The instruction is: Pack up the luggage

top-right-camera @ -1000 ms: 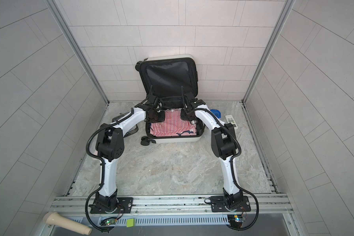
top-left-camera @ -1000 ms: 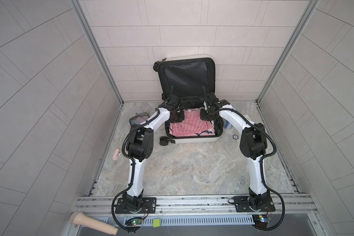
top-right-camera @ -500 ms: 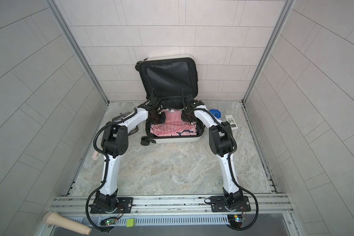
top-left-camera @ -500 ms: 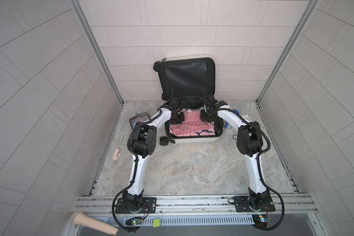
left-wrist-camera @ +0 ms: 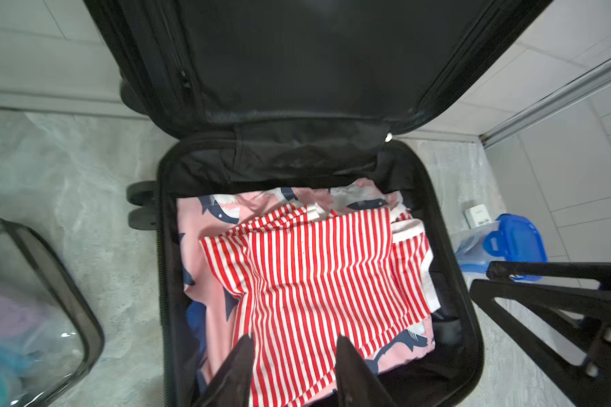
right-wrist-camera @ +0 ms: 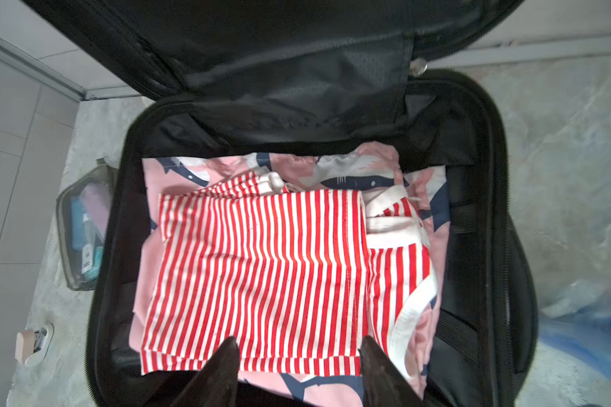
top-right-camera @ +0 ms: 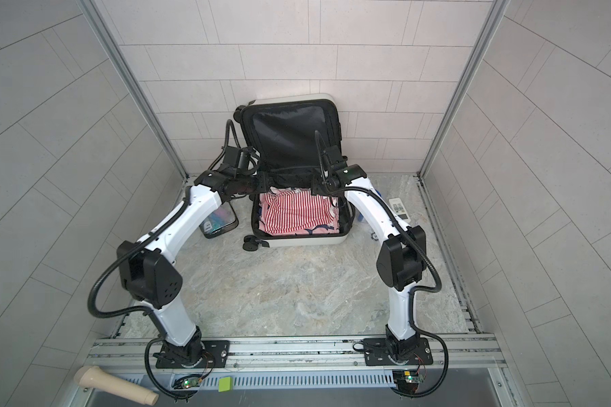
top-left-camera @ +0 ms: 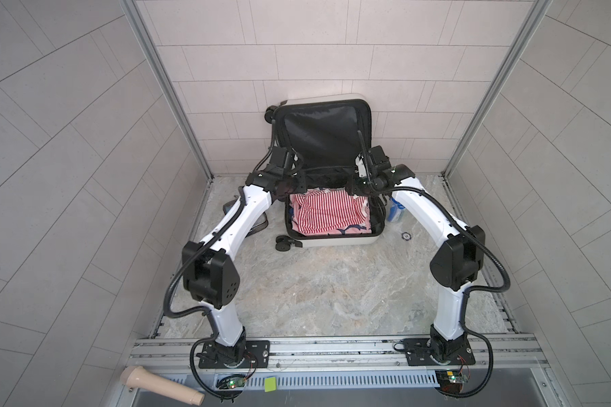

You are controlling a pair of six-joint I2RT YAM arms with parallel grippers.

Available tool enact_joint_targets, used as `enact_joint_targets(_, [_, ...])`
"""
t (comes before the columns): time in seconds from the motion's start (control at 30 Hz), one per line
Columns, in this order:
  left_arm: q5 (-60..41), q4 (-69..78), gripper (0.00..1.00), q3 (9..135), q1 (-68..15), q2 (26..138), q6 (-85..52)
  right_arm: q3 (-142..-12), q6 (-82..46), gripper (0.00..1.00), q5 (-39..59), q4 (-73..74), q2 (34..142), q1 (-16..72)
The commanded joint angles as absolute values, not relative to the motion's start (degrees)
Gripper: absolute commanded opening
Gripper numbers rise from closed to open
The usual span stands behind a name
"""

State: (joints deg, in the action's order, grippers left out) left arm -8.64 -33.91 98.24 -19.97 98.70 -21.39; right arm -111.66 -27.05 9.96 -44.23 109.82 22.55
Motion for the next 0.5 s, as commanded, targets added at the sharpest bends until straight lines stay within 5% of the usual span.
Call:
enact_joint_targets(0.0, [-4.69, -32.14, 0.47, 93.10, -19.25, 93.01, -20.57, -109.44, -24.08, 0.58, 5.74, -45.62, 105.87, 24.32])
enact_joint_targets(0.47, [11.54, -27.86, 0.92, 74.81, -16.99, 68.72, -17.17, -90.98, -20.47, 0.58, 0.52, -29.47, 87.16, 25.27])
